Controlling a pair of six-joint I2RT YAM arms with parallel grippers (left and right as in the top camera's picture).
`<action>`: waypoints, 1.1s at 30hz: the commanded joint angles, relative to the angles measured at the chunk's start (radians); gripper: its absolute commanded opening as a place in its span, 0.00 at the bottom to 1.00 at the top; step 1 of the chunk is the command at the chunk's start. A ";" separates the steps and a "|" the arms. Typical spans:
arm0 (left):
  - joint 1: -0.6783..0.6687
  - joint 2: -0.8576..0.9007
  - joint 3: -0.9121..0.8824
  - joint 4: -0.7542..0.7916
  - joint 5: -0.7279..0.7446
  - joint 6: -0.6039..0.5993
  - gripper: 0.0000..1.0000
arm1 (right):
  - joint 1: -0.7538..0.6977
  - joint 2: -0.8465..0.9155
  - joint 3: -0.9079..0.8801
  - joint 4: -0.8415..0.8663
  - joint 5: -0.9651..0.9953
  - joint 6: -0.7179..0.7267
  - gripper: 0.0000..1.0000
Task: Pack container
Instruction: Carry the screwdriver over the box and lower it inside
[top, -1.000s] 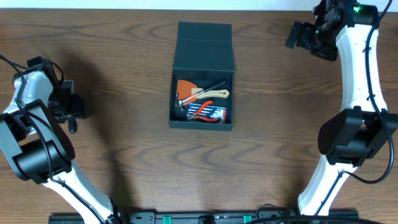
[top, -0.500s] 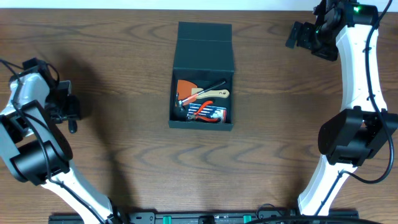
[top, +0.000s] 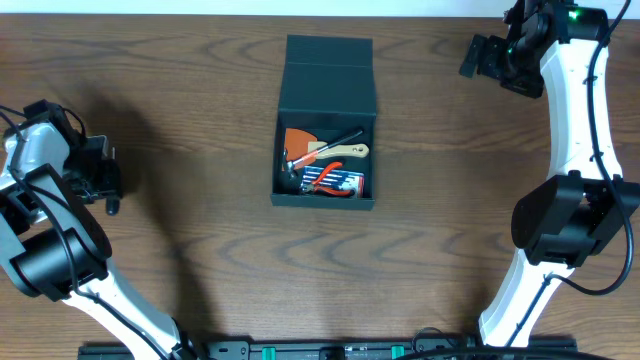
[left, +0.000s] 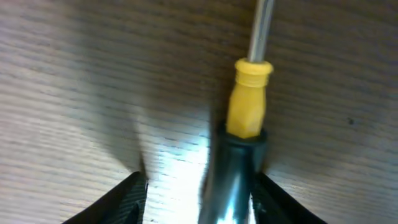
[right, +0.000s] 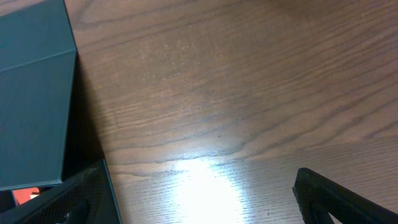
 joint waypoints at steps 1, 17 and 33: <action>0.002 0.012 -0.033 -0.006 0.042 0.079 0.50 | 0.007 0.006 -0.004 -0.001 0.010 -0.007 0.99; 0.001 -0.013 -0.027 -0.055 0.111 0.009 0.30 | 0.007 0.006 -0.004 -0.001 0.010 -0.007 0.99; -0.117 -0.402 0.016 -0.121 0.163 0.010 0.06 | 0.007 0.006 -0.004 -0.002 0.010 -0.007 0.99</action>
